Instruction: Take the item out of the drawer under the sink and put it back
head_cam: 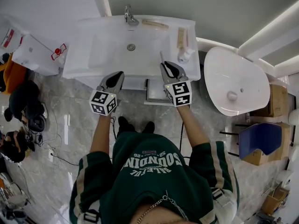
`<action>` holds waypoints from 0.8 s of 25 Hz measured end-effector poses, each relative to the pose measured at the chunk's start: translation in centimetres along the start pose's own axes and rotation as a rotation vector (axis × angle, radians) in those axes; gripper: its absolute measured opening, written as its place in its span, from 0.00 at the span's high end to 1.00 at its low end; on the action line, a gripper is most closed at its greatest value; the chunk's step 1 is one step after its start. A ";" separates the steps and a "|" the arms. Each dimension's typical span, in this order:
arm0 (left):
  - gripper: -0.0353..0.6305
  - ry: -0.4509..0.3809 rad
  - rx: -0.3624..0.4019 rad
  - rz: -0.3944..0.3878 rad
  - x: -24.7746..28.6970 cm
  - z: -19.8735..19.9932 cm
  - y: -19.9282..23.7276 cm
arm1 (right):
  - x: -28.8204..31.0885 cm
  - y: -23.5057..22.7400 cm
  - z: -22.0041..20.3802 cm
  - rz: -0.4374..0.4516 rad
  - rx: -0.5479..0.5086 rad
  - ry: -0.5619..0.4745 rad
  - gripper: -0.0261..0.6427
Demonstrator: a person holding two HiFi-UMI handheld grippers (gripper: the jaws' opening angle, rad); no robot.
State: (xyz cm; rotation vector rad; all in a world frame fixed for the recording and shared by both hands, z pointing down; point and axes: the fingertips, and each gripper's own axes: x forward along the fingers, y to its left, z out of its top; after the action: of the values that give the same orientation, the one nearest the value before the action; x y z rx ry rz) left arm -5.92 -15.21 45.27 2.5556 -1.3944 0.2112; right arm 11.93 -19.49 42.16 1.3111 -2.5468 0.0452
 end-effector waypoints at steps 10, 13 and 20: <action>0.87 0.028 -0.011 -0.012 0.3 -1.0 -0.3 | -0.1 -0.3 -1.1 0.001 0.032 0.014 0.88; 0.87 0.044 -0.026 -0.019 0.4 -1.9 -0.6 | -0.3 -0.2 -1.9 0.001 0.042 0.030 0.88; 0.87 0.107 -0.062 -0.045 0.5 -5.7 -1.8 | -0.6 0.7 -6.1 0.004 0.083 0.095 0.88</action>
State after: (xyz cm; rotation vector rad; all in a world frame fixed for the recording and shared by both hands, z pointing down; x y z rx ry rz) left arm -4.30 -13.18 50.69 2.4832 -1.2838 0.2879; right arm 13.10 -17.66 47.92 1.3006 -2.4922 0.2104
